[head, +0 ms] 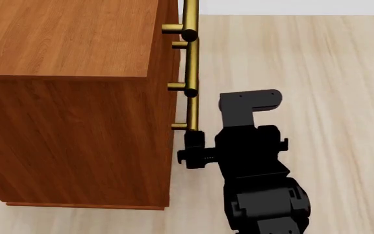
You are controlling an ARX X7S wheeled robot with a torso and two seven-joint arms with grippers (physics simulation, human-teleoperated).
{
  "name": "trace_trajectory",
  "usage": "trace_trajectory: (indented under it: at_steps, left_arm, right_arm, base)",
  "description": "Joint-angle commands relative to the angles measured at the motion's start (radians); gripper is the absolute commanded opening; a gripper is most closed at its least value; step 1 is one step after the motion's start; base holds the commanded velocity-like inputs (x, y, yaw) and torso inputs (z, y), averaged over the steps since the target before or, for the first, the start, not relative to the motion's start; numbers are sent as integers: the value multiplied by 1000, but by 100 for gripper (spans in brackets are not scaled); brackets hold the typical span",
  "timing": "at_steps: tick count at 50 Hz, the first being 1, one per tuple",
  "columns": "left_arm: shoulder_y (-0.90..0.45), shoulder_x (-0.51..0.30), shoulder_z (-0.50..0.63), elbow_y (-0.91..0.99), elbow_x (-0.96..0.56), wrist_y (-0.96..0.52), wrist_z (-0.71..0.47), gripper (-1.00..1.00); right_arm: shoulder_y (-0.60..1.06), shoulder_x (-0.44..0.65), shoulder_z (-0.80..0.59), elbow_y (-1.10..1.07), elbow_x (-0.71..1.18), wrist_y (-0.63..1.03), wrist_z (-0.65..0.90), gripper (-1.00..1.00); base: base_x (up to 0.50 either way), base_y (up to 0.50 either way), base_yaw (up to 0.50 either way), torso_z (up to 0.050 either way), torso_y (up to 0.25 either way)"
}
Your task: Close the bottom drawer of the cabinet and open the top drawer.
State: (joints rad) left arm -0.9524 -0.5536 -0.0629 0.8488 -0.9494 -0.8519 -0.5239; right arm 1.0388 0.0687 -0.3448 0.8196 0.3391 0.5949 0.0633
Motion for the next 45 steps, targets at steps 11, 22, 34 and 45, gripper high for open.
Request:
trace_trajectory:
  at_steps: [11,22,34,45]
  left_arm:
    - [5,-4,5,-1,0,12,-2,100]
    - [-1,-2,11,-1,-5,14,-8,100]
    - [-2,-5,10,5,-17,15,-16,100]
    - [-11,-1,21,7,-24,14,-24,100]
  right_arm:
    - [-55,-11,-42,-120,94,43,-50,100]
    - [-152,29,-44,-352,138,133,6,100]
    - [-220,66,-28,-533,173,202,76,100]
    - [-273,108,12,-726,208,285,182,100]
  base:
    - [1,2,3,0,0]
    - [-1,2,2,0,0]
    - [0,1,2,0,0]
    - [0,1,1,0,0]
